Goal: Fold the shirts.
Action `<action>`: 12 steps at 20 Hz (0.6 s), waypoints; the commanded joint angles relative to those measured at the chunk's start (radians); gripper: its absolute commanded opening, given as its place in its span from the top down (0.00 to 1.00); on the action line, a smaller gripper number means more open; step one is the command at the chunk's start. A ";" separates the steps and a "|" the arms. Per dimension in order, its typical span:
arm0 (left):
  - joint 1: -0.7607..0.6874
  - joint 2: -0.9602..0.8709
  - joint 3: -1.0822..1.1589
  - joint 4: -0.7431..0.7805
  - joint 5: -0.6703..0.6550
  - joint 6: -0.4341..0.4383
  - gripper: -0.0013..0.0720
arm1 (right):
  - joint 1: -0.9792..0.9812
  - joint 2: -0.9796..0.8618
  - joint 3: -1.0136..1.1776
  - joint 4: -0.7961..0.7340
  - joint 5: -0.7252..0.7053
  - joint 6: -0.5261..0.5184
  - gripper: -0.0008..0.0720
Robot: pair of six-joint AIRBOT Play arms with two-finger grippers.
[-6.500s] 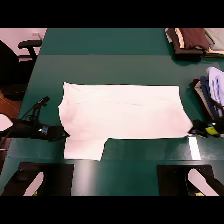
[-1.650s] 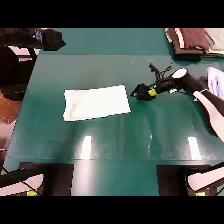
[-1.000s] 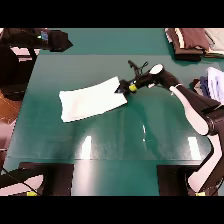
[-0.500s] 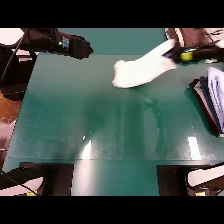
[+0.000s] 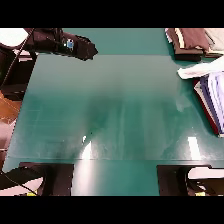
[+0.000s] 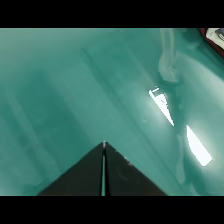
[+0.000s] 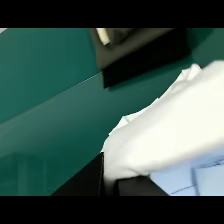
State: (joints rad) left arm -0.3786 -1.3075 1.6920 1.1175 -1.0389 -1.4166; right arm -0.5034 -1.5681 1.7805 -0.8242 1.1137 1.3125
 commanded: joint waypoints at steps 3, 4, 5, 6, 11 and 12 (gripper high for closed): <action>-0.001 0.000 0.000 0.000 0.002 -0.024 0.95 | -0.040 0.005 0.050 -0.006 -0.145 -0.056 0.97; -0.001 0.000 0.000 0.000 0.002 -0.024 0.95 | -0.037 0.005 0.086 -0.006 -0.152 -0.056 0.97; -0.001 0.000 0.000 0.000 0.002 -0.024 0.95 | -0.037 0.005 0.132 -0.006 -0.154 -0.056 0.97; -0.001 0.000 0.000 0.000 0.002 -0.024 0.95 | -0.037 0.005 0.178 -0.007 -0.150 -0.056 0.97; -0.001 0.000 0.000 0.000 -0.002 -0.023 0.95 | -0.054 0.050 0.281 -0.009 -0.100 -0.055 0.97; -0.001 0.000 0.000 0.000 -0.002 -0.023 0.95 | -0.067 0.084 0.237 -0.009 -0.108 -0.056 0.97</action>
State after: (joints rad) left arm -0.3794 -1.3075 1.6920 1.1172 -1.0378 -1.4391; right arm -0.5537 -1.5295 2.0251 -0.8295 1.0061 1.2572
